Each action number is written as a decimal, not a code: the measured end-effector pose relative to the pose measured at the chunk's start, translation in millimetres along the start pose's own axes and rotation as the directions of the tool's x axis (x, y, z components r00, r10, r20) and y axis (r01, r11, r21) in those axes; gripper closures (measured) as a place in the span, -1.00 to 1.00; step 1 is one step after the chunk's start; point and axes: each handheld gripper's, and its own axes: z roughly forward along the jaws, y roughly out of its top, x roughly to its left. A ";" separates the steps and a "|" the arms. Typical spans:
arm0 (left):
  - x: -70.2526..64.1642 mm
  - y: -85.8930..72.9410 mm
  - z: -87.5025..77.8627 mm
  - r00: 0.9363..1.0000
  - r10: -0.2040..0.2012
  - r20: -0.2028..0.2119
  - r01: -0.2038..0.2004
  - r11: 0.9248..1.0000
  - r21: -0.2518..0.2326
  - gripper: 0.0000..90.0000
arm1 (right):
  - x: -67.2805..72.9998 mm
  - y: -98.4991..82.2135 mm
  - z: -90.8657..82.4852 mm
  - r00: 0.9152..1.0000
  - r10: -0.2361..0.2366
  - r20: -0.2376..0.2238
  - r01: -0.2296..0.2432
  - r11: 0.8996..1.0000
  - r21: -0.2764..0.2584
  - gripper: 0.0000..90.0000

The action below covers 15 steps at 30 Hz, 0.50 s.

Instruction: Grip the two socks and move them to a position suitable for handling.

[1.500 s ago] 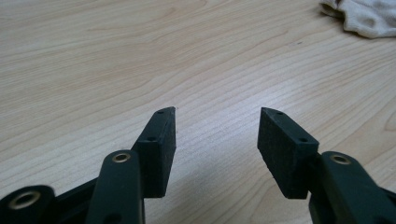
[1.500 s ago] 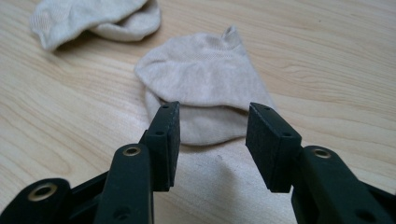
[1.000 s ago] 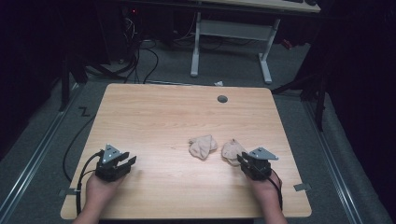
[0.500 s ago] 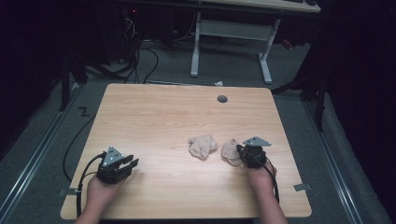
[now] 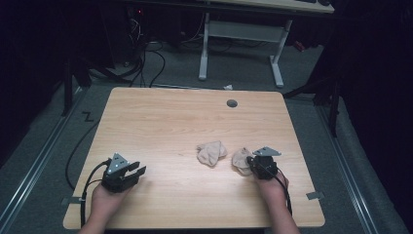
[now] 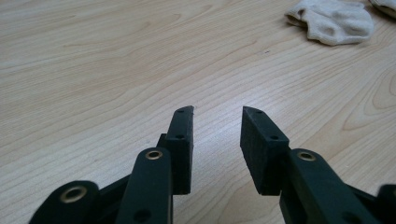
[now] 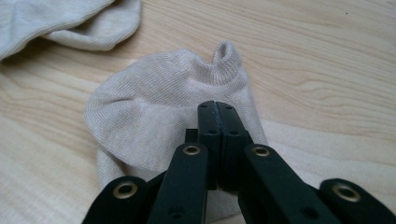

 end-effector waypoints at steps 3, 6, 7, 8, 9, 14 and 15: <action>-2.3 0.0 1.0 1.000 0.008 0.004 -0.008 1.000 0.007 0.42 | 8.2 -5.0 -6.8 1.000 -0.018 -0.015 0.018 1.000 0.004 1.00; -4.3 0.5 1.3 1.000 0.013 0.007 -0.013 1.000 0.007 0.41 | 15.6 -7.7 -10.8 0.999 -0.036 -0.035 0.036 0.999 0.003 1.00; -4.9 0.6 1.4 1.000 0.014 0.009 -0.014 1.000 0.006 0.40 | 19.0 -8.4 -12.1 0.998 -0.039 -0.044 0.039 0.999 0.005 0.99; -5.6 0.6 1.9 1.000 0.015 0.010 -0.015 1.000 0.005 0.40 | 22.8 -9.2 -13.1 0.998 -0.042 -0.051 0.042 0.999 0.003 0.99; -5.6 0.6 1.9 1.000 0.015 0.010 -0.015 1.000 0.005 0.39 | 29.4 -10.0 -14.5 0.996 -0.055 -0.063 0.056 0.998 0.002 0.99; -7.5 0.5 4.1 1.000 0.027 0.009 -0.027 1.000 0.013 0.39 | 59.6 -9.1 -16.5 0.986 -0.123 -0.114 0.123 0.992 -0.007 0.99; -7.6 0.6 4.3 1.000 0.027 0.010 -0.027 1.000 0.013 0.39 | 67.0 -8.0 -16.4 0.981 -0.149 -0.126 0.149 0.989 -0.009 0.99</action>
